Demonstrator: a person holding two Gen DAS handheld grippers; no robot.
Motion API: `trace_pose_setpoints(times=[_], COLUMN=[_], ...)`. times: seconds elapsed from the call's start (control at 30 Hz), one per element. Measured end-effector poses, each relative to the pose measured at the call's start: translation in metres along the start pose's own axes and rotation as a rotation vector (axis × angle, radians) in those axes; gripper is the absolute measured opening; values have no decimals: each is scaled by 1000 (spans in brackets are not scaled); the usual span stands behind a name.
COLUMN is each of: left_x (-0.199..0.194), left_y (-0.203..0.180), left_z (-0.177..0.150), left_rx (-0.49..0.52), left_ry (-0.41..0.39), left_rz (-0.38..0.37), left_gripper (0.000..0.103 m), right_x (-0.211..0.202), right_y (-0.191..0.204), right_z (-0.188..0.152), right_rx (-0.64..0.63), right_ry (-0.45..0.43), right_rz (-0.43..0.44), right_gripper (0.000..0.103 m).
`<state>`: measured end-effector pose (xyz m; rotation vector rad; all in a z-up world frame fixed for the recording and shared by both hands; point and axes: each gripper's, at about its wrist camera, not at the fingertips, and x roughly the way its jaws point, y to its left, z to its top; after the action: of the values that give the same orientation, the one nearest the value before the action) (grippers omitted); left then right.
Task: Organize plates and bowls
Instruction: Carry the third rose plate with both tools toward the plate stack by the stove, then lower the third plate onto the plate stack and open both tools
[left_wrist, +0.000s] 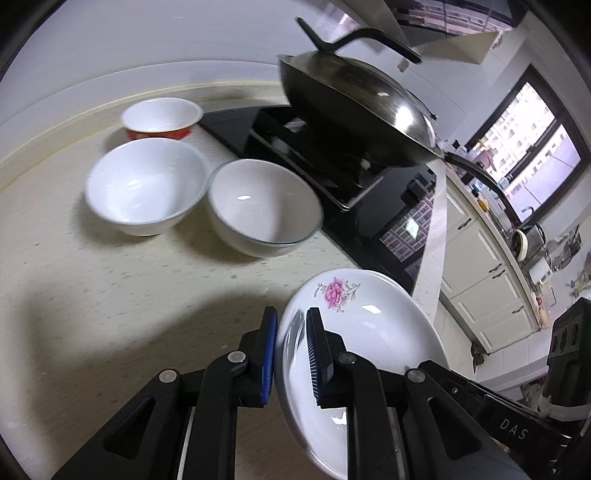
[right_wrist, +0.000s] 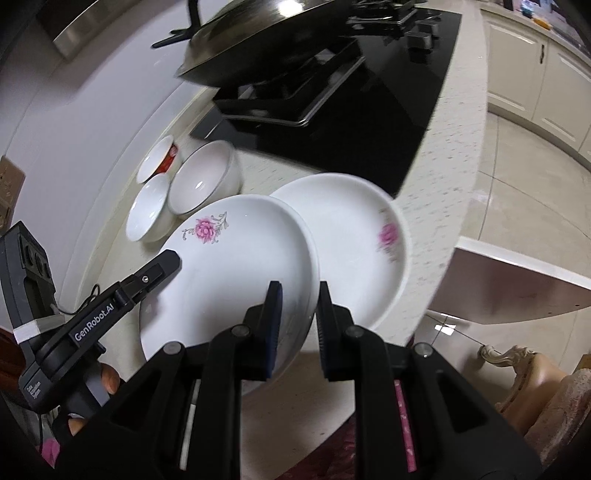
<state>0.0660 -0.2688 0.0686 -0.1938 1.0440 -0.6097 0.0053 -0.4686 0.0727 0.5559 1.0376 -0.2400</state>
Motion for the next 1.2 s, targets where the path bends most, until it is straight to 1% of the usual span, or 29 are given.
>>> trace_pose_setpoints(times=[0.23, 0.47, 0.77, 1.0, 1.1, 1.2], left_x=[22, 45, 58, 62, 63, 64], left_y=[-19, -23, -29, -35, -35, -36], left_z=[3, 3, 5, 0, 1, 0], left_rx=[30, 33, 48, 84, 95, 111], left_ry=[21, 48, 58, 53, 47, 41], left_rz=[-17, 1, 16, 41, 53, 69], left_gripper=[15, 15, 15, 15, 16, 19], right_x=[-1, 4, 11, 19, 21, 26], right_y=[-20, -29, -34, -39, -34, -30], right_z=[10, 16, 21, 21, 21, 20], right_rx=[20, 16, 6, -21, -63, -96], right_ry=[-23, -26, -17, 0, -3, 6], right_rz=[-35, -54, -68, -90, -111, -128], right_gripper=[21, 21, 21, 21, 21, 21])
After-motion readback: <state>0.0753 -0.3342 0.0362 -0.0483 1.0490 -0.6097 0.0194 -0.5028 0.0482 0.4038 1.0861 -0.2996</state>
